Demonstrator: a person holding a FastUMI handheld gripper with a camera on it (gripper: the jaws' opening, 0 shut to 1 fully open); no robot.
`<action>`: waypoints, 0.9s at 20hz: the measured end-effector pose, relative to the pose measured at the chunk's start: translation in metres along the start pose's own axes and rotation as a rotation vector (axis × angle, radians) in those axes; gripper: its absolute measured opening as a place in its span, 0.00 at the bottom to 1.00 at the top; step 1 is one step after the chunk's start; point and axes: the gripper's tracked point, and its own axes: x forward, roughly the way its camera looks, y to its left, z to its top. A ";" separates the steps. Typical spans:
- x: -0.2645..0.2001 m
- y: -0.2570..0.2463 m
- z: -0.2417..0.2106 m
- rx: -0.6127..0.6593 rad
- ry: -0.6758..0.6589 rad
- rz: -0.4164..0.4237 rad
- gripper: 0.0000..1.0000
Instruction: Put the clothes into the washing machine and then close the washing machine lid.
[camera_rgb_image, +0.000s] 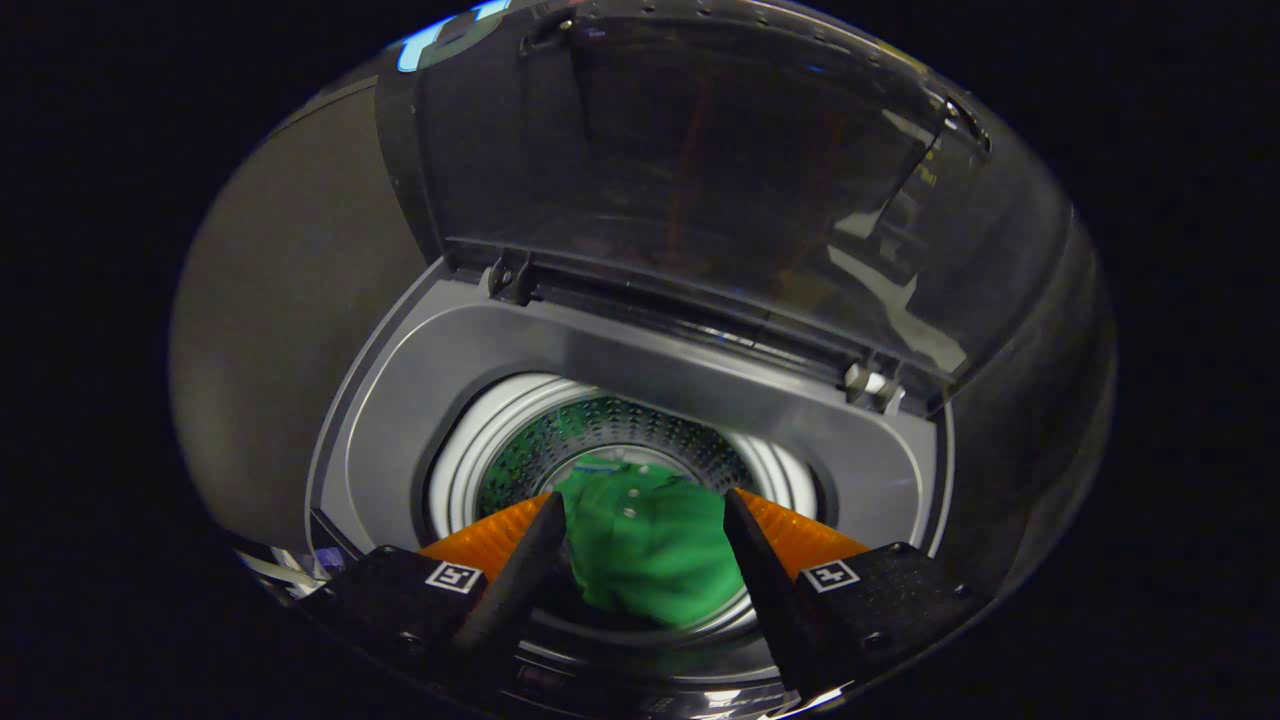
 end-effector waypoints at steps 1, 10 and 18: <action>-0.004 -0.005 0.005 -0.021 -0.027 -0.030 1.00; -0.072 0.014 0.066 0.124 -0.280 0.055 1.00; -0.191 -0.010 0.163 0.249 -0.643 0.025 1.00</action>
